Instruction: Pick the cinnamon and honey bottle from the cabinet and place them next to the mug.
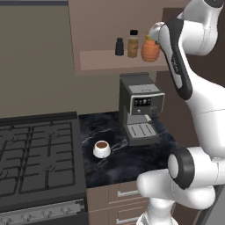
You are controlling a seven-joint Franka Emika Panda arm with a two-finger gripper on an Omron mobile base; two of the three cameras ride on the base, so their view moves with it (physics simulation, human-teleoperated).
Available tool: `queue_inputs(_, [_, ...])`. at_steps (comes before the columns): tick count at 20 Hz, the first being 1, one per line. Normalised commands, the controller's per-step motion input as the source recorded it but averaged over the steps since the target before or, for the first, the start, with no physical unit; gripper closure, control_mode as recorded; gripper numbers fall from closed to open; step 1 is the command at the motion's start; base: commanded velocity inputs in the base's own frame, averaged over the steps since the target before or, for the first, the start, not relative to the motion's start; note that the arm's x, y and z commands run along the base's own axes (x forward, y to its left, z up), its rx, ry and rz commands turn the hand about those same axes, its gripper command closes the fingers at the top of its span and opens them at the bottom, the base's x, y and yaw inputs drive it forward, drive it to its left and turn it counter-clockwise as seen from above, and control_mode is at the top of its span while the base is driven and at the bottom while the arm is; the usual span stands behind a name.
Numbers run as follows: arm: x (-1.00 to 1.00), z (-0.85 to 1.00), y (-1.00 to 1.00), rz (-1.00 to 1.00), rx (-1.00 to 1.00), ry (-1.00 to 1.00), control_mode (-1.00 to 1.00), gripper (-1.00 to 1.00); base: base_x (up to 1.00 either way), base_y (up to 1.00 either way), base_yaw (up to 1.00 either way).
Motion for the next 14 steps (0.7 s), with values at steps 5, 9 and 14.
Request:
queue_inputs(5, [0.47,0.0,0.02,0.0,-0.01,0.05,-1.0,-1.0,0.0,0.0,0.0])
queue_inputs(9, [0.51,-0.21,0.06,-0.05,-0.06,0.06,-1.0,-1.0,0.0,0.0,0.0])
queue_inputs(14, [0.57,-0.24,0.01,-0.04,-0.06,0.07,-1.0,-1.0,0.0,0.0,0.0])
